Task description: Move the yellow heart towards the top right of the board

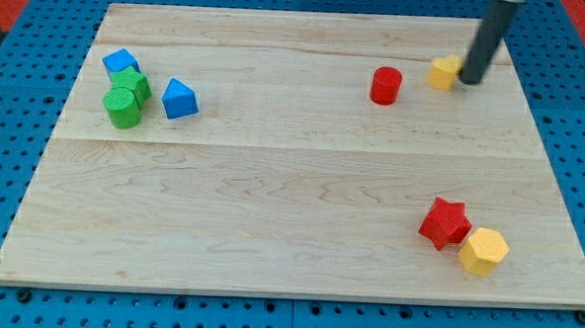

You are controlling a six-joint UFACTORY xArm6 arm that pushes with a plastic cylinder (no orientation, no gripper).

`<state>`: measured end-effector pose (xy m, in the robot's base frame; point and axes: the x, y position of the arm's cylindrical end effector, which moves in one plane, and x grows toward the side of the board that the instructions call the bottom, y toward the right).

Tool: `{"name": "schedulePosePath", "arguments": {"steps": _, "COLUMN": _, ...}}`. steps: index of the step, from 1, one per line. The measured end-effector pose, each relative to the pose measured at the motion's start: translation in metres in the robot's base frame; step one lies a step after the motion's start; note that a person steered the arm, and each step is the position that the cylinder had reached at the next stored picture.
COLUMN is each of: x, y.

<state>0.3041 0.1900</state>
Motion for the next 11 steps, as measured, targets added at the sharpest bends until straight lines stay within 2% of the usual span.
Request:
{"name": "schedulePosePath", "arguments": {"steps": 2, "x": 0.012, "y": -0.031}}
{"name": "schedulePosePath", "arguments": {"steps": 3, "x": 0.012, "y": -0.094}}
{"name": "schedulePosePath", "arguments": {"steps": 4, "x": -0.016, "y": -0.064}}
{"name": "schedulePosePath", "arguments": {"steps": 5, "x": -0.057, "y": -0.010}}
{"name": "schedulePosePath", "arguments": {"steps": 6, "x": -0.014, "y": 0.011}}
{"name": "schedulePosePath", "arguments": {"steps": 7, "x": 0.054, "y": 0.027}}
{"name": "schedulePosePath", "arguments": {"steps": 8, "x": 0.085, "y": -0.048}}
{"name": "schedulePosePath", "arguments": {"steps": 9, "x": 0.051, "y": -0.087}}
{"name": "schedulePosePath", "arguments": {"steps": 11, "x": 0.047, "y": -0.177}}
